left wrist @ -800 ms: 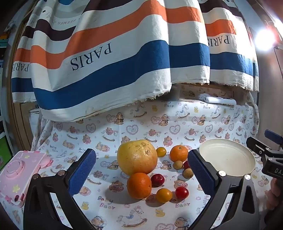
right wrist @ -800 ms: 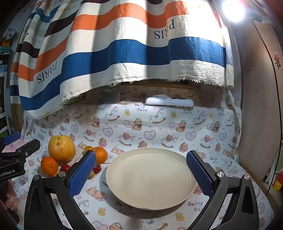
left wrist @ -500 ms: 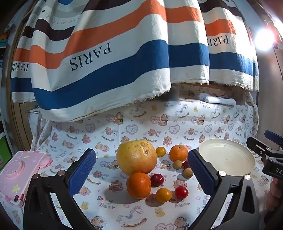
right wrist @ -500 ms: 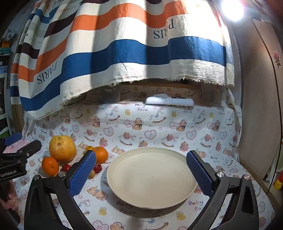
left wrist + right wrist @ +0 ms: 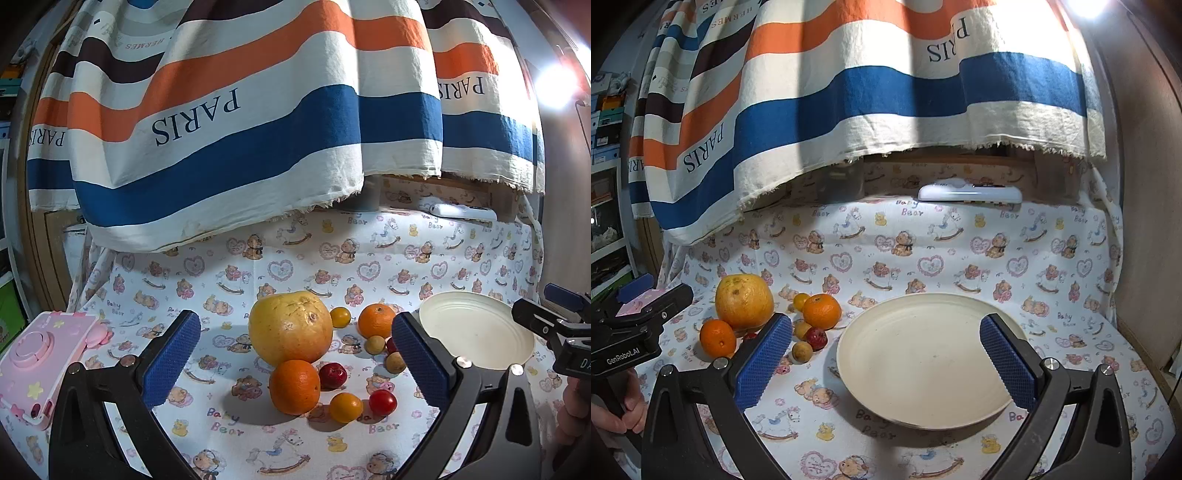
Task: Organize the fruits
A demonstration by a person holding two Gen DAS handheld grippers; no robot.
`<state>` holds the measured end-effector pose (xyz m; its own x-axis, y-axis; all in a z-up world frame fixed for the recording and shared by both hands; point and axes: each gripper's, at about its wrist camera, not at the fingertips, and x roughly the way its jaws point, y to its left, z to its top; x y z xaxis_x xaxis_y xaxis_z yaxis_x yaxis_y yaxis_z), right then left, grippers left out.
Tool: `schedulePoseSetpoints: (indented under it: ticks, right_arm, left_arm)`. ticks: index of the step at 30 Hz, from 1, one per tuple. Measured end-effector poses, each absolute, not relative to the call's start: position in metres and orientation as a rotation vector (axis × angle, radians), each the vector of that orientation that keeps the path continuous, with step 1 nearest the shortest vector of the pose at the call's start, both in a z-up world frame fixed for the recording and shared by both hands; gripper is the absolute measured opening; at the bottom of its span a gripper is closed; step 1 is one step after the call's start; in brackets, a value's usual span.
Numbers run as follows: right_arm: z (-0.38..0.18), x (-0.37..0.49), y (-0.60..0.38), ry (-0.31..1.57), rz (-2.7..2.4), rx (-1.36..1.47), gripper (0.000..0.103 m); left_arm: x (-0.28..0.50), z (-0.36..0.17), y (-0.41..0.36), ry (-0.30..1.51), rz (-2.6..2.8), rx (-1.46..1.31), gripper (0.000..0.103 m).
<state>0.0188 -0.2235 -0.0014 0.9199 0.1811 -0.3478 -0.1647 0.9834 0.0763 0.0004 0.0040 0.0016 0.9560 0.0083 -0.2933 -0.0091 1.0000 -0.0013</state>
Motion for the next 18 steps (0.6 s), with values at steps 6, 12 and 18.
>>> schedulePoseSetpoints:
  ticks: [6, 12, 18]
  right_arm:
    - [-0.0015, 0.0177, -0.2242, 0.356, 0.198, 0.057, 0.102]
    - [0.0004, 0.0133, -0.2215, 0.333, 0.168, 0.038, 0.102]
    - [0.0011, 0.0110, -0.2223, 0.323, 0.149, 0.032, 0.102]
  left_arm:
    - [-0.0015, 0.0014, 0.0046, 0.292, 0.011, -0.002, 0.103]
    - [-0.0017, 0.0023, 0.0051, 0.296, 0.015, -0.004, 0.103]
    - [-0.0001, 0.0018, 0.0030, 0.310, -0.004, 0.010, 0.103]
